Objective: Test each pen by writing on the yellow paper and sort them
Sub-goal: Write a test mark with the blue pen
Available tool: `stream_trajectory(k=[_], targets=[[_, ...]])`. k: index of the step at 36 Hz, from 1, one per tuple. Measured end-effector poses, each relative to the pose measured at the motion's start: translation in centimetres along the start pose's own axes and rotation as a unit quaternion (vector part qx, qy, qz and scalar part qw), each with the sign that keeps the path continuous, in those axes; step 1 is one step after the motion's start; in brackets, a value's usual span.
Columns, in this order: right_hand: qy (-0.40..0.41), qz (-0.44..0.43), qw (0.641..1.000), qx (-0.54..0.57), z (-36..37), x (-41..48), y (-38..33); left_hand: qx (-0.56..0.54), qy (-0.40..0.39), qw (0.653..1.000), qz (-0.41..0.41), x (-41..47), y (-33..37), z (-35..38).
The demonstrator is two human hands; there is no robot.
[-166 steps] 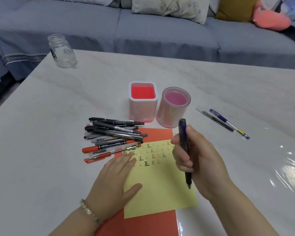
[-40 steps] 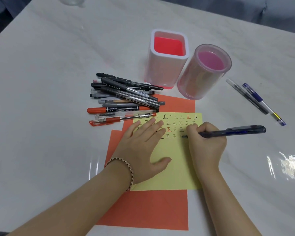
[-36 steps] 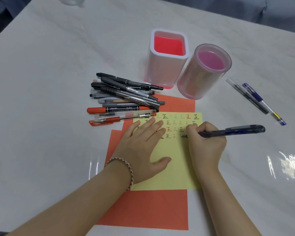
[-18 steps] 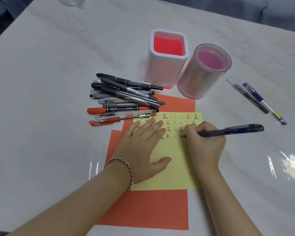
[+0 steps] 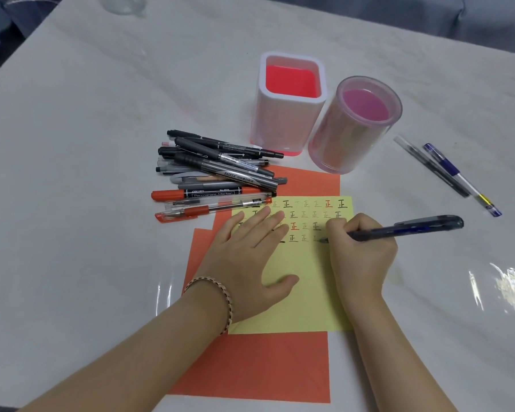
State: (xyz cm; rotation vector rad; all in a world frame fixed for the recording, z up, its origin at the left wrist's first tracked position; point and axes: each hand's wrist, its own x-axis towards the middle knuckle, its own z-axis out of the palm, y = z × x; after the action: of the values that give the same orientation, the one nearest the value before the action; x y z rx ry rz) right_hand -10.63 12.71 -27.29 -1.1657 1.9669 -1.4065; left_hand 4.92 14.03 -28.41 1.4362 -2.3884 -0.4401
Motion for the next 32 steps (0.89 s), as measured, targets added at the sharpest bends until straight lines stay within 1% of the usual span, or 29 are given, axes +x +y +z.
stream_trajectory(k=[5, 10, 13, 16, 20, 22, 24, 25, 27, 29, 32], targets=[[0.008, 0.008, 1.0, 0.005, -0.2, 0.2, 0.1, 0.001, -0.003, 1.0, -0.005, 0.1, 0.0, -0.1], [0.011, 0.057, 0.996, 0.072, -0.9, 0.5, -0.7, 0.0, -0.027, 1.0, -0.015, 0.0, 0.1, -0.4], [-0.01, 0.105, 0.99, 0.095, -1.9, 0.6, -1.4, 0.002, -0.048, 0.999, -0.023, 0.0, 0.2, -0.6], [-0.039, 0.128, 0.988, 0.072, -3.3, 0.5, -2.2, 0.006, -0.052, 0.998, -0.023, -0.1, 0.2, -0.8], [-0.09, 0.183, 0.974, 0.101, -5.0, 0.8, -3.6, 0.048, -0.075, 0.996, -0.005, 0.0, 0.1, -1.2], [-0.118, 0.174, 0.975, 0.075, -6.0, 1.2, -4.0, 0.067, -0.086, 0.994, 0.001, 0.0, -0.1, -1.4], [-0.124, 0.142, 0.981, 0.041, -6.8, 1.4, -4.5, 0.072, -0.088, 0.993, 0.001, -0.1, -0.4, -1.7], [-0.123, 0.129, 0.983, 0.048, -7.1, 1.4, -4.9, 0.069, -0.086, 0.994, -0.005, -0.3, -0.7, -1.8], [-0.128, 0.105, 0.981, 0.097, -7.5, 1.3, -5.7, 0.066, -0.083, 0.994, -0.006, -0.5, -1.0, -2.2], [-0.145, 0.1, 0.975, 0.135, -7.8, 1.1, -6.7, 0.07, -0.082, 0.994, -0.009, -0.8, -1.4, -2.2], [-0.181, 0.131, 0.957, 0.187, -7.8, 1.0, -7.4, 0.059, -0.069, 0.996, -0.003, -1.3, -1.9, -1.8]])
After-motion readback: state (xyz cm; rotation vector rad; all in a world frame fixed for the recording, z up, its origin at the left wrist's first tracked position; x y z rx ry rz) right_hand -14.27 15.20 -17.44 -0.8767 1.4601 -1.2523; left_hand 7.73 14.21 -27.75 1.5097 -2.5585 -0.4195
